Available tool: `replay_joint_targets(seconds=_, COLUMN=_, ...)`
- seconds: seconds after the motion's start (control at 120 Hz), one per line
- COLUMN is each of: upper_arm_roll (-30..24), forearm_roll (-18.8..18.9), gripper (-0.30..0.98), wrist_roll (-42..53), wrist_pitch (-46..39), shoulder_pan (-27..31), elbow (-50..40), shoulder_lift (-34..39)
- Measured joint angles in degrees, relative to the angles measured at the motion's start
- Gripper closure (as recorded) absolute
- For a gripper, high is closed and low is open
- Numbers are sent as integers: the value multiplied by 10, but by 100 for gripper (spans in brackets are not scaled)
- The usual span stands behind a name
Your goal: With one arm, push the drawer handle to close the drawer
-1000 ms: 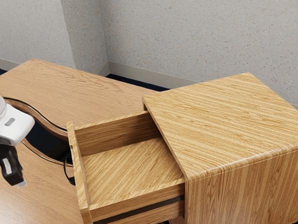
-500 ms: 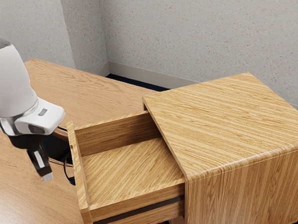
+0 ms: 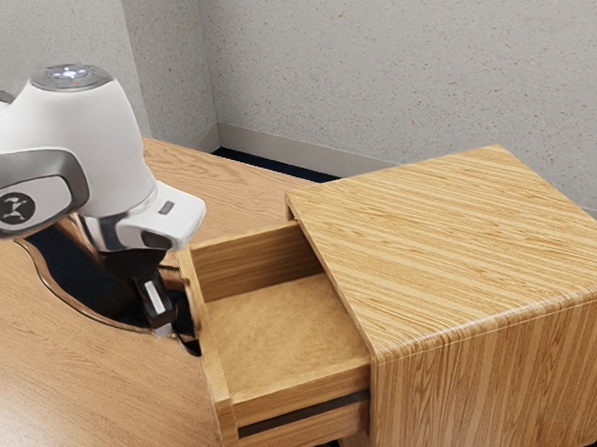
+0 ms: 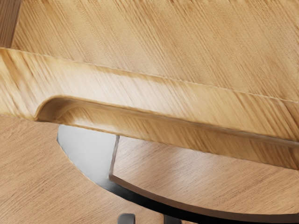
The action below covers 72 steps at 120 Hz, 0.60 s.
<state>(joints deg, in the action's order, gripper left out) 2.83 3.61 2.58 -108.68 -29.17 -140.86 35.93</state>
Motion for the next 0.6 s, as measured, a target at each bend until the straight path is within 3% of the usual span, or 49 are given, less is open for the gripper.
replay_joint_targets(seconds=0.6, upper_arm_roll=-18, forearm_roll=-26, gripper=70, wrist_roll=14, wrist_pitch=-77, shoulder_pan=0, elbow=156, shoulder_lift=-206)
